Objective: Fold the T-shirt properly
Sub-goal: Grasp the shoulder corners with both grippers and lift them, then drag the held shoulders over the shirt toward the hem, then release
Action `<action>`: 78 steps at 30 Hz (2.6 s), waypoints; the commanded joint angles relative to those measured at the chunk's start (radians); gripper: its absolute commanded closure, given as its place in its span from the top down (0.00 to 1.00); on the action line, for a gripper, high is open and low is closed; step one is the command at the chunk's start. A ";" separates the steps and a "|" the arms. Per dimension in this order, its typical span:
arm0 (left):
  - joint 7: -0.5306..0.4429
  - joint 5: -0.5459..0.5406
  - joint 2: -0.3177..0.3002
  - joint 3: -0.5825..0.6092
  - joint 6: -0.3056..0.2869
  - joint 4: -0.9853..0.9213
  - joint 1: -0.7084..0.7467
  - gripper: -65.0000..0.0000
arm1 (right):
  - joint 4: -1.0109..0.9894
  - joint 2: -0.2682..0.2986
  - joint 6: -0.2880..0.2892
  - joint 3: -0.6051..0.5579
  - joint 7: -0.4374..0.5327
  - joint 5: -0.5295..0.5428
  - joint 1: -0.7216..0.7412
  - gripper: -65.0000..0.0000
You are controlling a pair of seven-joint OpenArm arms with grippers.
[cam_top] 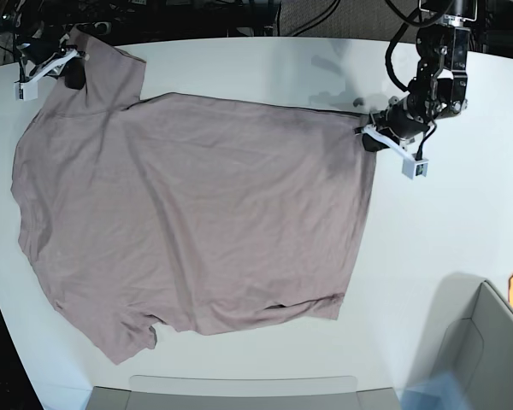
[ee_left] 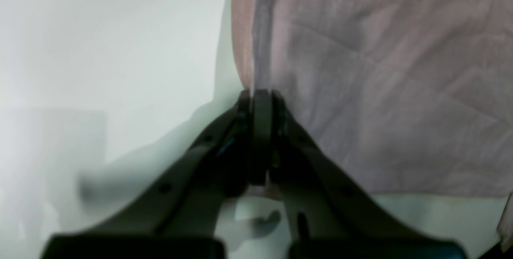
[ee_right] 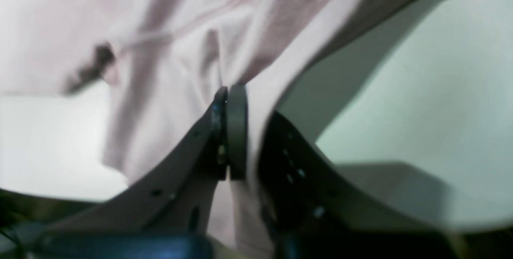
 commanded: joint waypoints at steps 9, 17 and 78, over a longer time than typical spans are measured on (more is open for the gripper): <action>0.042 0.010 0.023 -0.183 0.009 0.136 0.148 0.00 | 0.183 -0.006 -0.003 0.079 0.004 0.001 -0.063 0.00; 0.042 0.012 0.026 -0.186 0.011 0.301 0.211 0.00 | 0.317 -0.049 -0.003 0.145 0.003 0.004 -0.080 0.00; -0.038 0.016 0.021 0.082 0.015 -0.338 -0.612 0.00 | -0.237 0.173 -0.008 -0.292 0.041 -0.471 0.793 0.00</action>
